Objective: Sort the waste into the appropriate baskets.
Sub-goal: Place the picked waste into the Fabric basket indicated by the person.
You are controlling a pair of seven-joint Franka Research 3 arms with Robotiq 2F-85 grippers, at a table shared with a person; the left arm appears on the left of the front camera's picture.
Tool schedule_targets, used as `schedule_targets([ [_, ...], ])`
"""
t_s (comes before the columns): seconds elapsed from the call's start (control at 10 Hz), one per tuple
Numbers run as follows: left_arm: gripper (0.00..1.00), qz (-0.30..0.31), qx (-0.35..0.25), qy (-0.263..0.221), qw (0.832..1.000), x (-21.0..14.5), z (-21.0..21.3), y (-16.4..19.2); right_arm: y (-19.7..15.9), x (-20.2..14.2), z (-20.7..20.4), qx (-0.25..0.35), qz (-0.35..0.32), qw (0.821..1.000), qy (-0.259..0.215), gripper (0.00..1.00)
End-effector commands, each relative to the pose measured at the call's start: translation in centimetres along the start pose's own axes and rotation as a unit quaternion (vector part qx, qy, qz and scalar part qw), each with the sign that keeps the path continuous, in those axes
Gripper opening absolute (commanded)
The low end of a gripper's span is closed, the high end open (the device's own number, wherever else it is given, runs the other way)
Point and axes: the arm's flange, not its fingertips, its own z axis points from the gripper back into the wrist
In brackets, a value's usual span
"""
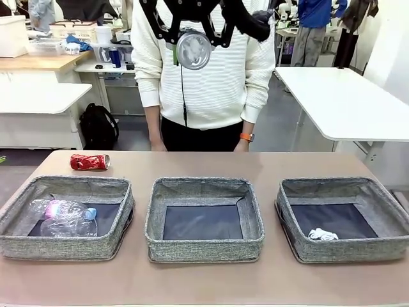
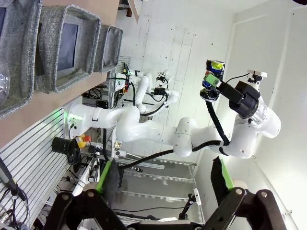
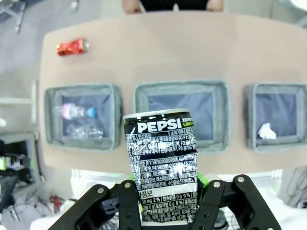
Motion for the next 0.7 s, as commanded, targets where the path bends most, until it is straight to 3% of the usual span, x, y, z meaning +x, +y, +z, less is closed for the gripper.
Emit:
schedule_targets([
  [0.0, 1.00, -0.010, -0.009, 0.003, 1.000, -0.16, 0.01, -0.23, -0.18, -0.23, 0.09, -0.001, -0.004, 1.000, 0.000, 0.34],
  [0.6, 1.00, -0.010, -0.009, 0.003, 1.000, -0.16, 0.01, -0.23, -0.18, -0.23, 0.09, -0.001, -0.004, 1.000, 0.000, 0.34],
])
